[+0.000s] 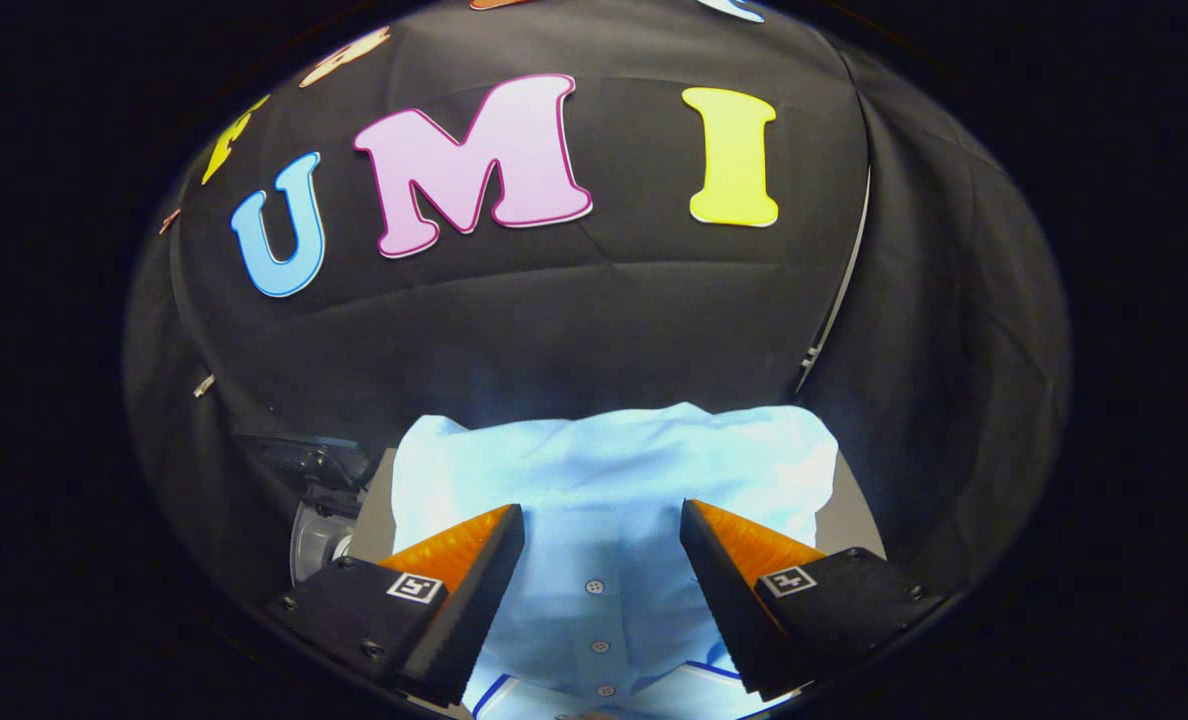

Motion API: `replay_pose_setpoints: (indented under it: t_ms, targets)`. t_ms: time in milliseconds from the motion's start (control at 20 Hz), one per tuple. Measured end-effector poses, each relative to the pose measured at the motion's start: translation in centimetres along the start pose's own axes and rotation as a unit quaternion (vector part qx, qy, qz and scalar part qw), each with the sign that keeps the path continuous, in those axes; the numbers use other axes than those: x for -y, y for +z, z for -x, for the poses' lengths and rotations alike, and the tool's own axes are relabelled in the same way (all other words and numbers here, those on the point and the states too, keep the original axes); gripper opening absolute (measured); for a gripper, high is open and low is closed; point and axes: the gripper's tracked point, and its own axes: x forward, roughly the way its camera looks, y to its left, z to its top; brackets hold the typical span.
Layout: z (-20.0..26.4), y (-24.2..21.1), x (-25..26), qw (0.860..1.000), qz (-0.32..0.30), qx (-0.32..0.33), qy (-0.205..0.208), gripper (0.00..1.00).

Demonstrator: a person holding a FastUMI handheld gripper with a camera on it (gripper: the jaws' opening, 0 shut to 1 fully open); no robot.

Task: Put the clothes into the washing machine and then close the washing machine lid.

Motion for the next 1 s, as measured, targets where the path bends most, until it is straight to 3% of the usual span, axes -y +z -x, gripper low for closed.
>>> replay_pose_setpoints:
  t_ms: [450, 550, 700, 800, 1000]
  targets:
    - [-2.1, -2.2, 0.6, 0.998, 0.031, -0.046, -0.021, 0.98]
    - [-2.3, -2.0, 0.2, 0.999, 0.017, -0.047, -0.009, 0.87]
    - [-2.3, -1.8, 0.0, 0.999, -0.009, -0.044, 0.004, 0.25]
    - [-2.4, -1.6, 0.3, 0.999, -0.004, -0.038, 0.004, 0.06]
    - [-1.2, -1.0, 0.1, 1.0, 0.004, -0.017, -0.005, 0.05]
